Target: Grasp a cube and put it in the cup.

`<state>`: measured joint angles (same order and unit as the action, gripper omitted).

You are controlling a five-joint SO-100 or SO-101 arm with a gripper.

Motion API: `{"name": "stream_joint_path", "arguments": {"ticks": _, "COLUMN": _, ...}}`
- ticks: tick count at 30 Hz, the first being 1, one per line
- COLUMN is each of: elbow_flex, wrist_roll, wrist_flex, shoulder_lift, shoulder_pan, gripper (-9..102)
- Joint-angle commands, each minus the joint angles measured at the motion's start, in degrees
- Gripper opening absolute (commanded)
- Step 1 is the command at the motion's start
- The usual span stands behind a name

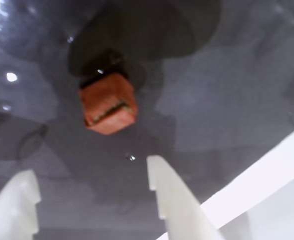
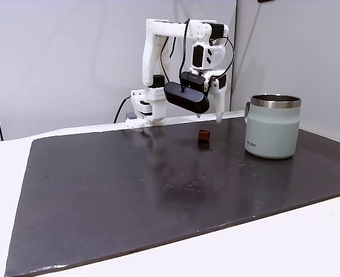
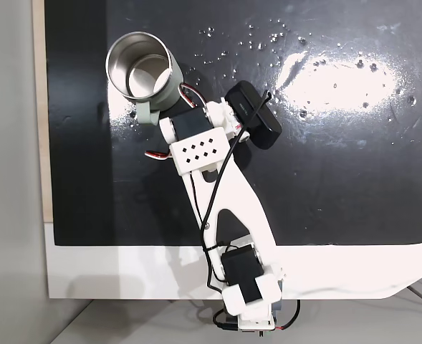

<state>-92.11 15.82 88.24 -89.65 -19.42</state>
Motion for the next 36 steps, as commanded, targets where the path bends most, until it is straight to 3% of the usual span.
{"name": "stream_joint_path", "arguments": {"ticks": 1, "elbow_flex": -1.14, "wrist_roll": 0.70, "wrist_flex": -2.37, "shoulder_lift": -0.26, "shoulder_pan": 0.79, "gripper": 24}}
{"name": "stream_joint_path", "arguments": {"ticks": 27, "elbow_flex": -9.76, "wrist_roll": 2.20, "wrist_flex": -12.92, "shoulder_lift": 6.33, "shoulder_pan": 0.26, "gripper": 24}}
{"name": "stream_joint_path", "arguments": {"ticks": 36, "elbow_flex": -10.63, "wrist_roll": 2.37, "wrist_flex": -14.15, "shoulder_lift": 6.94, "shoulder_pan": 0.00, "gripper": 14}}
